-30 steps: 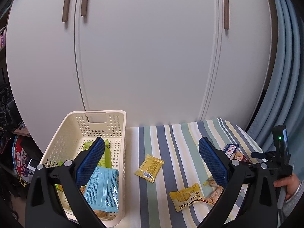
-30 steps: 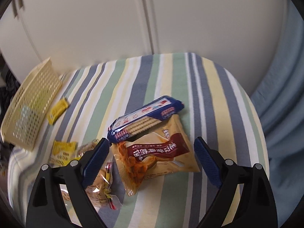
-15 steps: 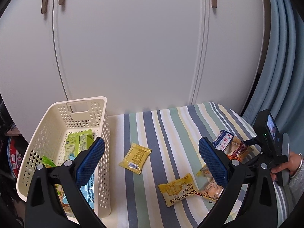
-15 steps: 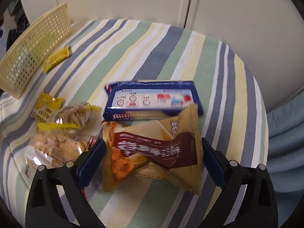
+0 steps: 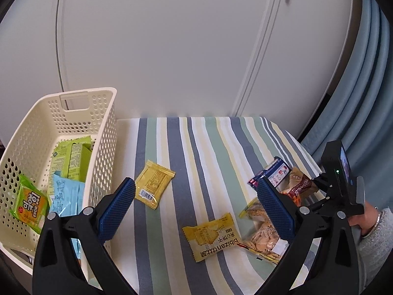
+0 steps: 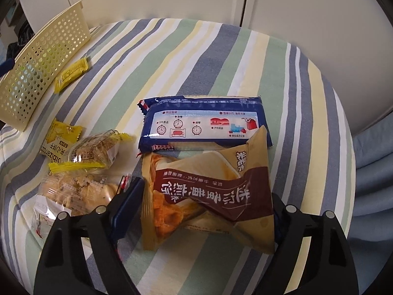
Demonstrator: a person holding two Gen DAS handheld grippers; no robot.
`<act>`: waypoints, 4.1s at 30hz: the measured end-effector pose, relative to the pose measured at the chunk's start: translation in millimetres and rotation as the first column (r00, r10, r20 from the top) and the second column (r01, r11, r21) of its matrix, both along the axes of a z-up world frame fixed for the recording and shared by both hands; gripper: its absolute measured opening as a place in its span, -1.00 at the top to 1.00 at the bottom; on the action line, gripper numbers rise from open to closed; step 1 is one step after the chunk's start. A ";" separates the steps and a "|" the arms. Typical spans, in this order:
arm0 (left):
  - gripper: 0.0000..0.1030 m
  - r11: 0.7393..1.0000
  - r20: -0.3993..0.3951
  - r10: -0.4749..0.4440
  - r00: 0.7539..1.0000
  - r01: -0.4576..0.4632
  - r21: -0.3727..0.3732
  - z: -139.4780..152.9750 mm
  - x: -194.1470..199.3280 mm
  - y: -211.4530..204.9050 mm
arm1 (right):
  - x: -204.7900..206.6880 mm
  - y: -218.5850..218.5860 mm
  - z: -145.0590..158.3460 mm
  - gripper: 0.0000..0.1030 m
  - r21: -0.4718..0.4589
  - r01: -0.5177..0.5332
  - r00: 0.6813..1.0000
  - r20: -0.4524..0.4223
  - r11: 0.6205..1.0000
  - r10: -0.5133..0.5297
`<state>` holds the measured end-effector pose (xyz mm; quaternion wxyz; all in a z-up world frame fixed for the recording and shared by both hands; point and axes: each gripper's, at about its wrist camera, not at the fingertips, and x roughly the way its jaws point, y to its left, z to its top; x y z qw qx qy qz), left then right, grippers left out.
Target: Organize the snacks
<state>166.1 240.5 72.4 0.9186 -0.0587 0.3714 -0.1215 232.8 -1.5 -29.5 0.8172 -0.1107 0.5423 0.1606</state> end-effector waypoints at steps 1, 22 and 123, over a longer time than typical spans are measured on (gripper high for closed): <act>-0.95 1.000 -0.009 -0.008 1.000 0.008 -0.007 -2.8 0.7 -1.5 | -2.0 -1.9 1.1 -0.57 0.007 0.007 1.000 0.002 1.000 -0.007; -0.95 0.939 -0.228 -0.342 0.912 0.343 -0.034 -63.2 31.8 -98.1 | -27.6 -64.8 21.7 -0.53 0.245 0.259 0.958 0.055 0.934 -0.280; -0.79 0.975 -0.105 -0.126 0.986 0.143 0.168 -21.7 -69.1 -12.6 | -31.0 -86.5 21.0 -0.53 0.403 0.297 0.942 0.023 0.866 -0.334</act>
